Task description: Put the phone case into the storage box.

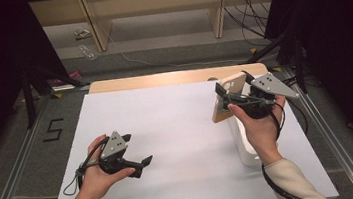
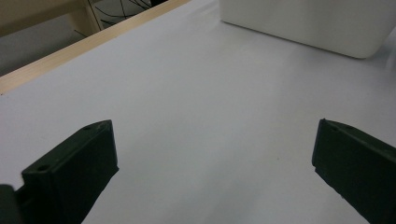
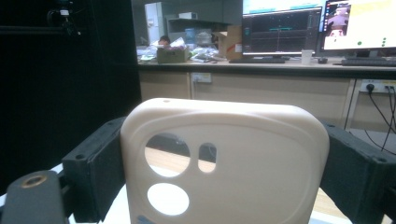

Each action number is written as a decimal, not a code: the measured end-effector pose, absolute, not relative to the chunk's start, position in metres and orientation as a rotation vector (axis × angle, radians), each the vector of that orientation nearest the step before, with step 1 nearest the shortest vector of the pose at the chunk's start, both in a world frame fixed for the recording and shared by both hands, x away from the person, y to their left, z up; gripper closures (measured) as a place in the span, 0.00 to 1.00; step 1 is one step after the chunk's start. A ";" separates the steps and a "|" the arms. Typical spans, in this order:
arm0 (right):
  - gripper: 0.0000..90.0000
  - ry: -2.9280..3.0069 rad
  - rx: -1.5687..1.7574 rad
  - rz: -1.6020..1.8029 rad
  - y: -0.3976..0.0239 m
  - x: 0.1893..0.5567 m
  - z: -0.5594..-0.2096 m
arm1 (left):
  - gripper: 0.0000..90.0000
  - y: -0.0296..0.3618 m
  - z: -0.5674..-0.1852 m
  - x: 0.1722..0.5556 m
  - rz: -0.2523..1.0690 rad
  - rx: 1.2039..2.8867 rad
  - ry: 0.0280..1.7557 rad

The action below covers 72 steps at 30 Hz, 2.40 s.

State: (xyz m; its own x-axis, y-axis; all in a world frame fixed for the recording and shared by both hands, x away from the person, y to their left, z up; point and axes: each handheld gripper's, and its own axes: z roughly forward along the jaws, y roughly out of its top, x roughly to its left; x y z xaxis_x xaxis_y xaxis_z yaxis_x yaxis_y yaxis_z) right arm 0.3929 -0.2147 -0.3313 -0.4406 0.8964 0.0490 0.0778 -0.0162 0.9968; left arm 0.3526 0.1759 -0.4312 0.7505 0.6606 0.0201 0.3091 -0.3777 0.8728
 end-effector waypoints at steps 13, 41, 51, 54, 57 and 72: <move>0.13 1.556 1.052 1.505 -0.224 0.394 -0.330 | 0.00 0.176 -0.431 0.353 0.460 1.977 0.738; 0.13 1.528 1.074 1.469 -0.235 0.396 -0.329 | 0.00 0.177 -0.430 0.353 0.464 1.971 0.744; 0.13 1.515 1.085 1.457 -0.239 0.397 -0.328 | 0.00 0.178 -0.430 0.353 0.465 1.970 0.745; 0.13 1.511 1.088 1.454 -0.240 0.397 -0.328 | 0.00 0.177 -0.430 0.353 0.464 1.970 0.745; 0.13 1.509 1.088 1.452 -0.241 0.397 -0.328 | 0.00 0.177 -0.431 0.353 0.464 1.970 0.745; 0.13 1.495 1.097 1.436 -0.246 0.398 -0.327 | 0.00 0.178 -0.430 0.354 0.468 1.969 0.746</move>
State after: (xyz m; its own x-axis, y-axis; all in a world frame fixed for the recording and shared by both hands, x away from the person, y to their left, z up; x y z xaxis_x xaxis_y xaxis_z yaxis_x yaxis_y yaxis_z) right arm 0.3977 -0.2458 -0.3273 -0.3273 0.9444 0.0307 0.0690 -0.0086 0.9976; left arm 0.3536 0.1779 -0.4303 0.7411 0.6711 0.0195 0.3097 -0.3674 0.8770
